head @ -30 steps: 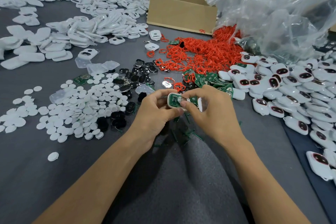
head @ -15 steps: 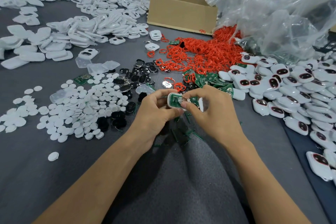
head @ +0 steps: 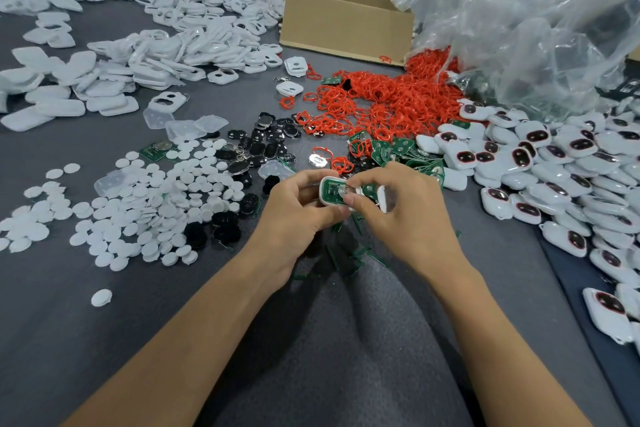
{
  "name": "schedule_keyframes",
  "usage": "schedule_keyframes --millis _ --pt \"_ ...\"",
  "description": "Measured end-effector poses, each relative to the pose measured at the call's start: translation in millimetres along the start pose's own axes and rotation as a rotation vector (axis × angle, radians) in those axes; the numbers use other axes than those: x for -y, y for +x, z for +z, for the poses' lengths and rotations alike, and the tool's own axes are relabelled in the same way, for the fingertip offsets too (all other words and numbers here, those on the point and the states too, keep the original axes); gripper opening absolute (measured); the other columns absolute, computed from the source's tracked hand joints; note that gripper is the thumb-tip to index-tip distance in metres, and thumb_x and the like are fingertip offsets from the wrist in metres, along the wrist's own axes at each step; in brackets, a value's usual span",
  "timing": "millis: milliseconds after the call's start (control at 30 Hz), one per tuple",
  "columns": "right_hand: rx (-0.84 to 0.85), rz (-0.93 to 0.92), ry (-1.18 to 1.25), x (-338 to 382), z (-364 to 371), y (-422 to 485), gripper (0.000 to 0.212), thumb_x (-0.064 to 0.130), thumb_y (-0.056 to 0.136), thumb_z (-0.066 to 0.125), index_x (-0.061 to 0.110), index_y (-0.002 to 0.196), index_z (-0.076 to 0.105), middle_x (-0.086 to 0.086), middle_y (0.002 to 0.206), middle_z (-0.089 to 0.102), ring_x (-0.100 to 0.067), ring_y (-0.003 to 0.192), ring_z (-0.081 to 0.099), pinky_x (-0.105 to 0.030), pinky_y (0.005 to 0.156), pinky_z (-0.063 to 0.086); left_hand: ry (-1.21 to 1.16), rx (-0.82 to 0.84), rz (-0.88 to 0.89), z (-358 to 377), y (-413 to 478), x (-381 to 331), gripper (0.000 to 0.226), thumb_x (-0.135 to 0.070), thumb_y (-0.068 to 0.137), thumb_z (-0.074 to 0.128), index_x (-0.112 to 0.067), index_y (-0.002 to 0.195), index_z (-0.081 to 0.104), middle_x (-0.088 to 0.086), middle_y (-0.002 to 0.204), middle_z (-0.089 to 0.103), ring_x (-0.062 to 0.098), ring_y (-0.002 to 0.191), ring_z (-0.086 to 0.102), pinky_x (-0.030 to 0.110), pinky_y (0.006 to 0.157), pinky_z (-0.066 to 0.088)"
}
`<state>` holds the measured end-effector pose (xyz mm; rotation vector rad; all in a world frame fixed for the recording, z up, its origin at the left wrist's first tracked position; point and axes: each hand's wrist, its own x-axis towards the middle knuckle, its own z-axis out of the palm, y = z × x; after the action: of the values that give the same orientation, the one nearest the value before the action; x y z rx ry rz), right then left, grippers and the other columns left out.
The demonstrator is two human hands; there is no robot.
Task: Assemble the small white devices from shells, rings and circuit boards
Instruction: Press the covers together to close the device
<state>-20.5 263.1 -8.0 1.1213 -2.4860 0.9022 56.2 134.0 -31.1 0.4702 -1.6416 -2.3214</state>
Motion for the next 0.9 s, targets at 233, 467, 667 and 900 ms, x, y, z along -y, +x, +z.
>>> schedule_keyframes --millis 233,467,667,900 --pt "0.0 0.013 0.001 0 0 1 0.012 0.028 0.08 0.074 0.023 0.091 0.074 0.009 0.07 0.05 -0.004 0.061 0.037 -0.027 0.061 0.032 0.003 0.002 0.008 -1 0 1 0.041 0.017 0.076 0.069 -0.009 0.108 0.065 0.006 0.096 0.073 0.015 0.089 0.068 0.031 0.086 0.057" --pt "0.005 0.008 -0.022 0 -1 0 0.013 0.028 0.079 0.074 0.023 0.092 0.074 0.009 0.071 0.05 -0.005 0.063 0.038 -0.026 0.061 0.032 0.022 0.003 0.006 0 1 1 0.042 0.016 0.076 0.07 -0.011 0.108 0.065 0.005 0.097 0.073 0.014 0.089 0.068 0.027 0.082 0.057" --pt "0.004 0.037 0.046 2 -4 1 0.017 0.032 0.078 0.076 0.024 0.094 0.074 0.014 0.077 0.06 0.004 0.065 0.046 -0.016 0.063 0.033 -0.101 -0.02 -0.028 2 0 -2 0.028 0.004 0.082 0.069 -0.002 0.109 0.065 0.011 0.094 0.073 0.015 0.084 0.07 0.027 0.077 0.059" --pt "0.159 0.279 0.145 -17 -23 3 0.053 0.039 0.075 0.077 0.021 0.12 0.057 0.016 0.103 0.054 0.005 0.097 0.046 -0.008 0.077 0.031 -0.167 -0.081 -0.049 5 0 -7 0.019 0.005 0.087 0.063 -0.001 0.105 0.064 0.011 0.091 0.073 0.015 0.08 0.071 0.024 0.072 0.06"
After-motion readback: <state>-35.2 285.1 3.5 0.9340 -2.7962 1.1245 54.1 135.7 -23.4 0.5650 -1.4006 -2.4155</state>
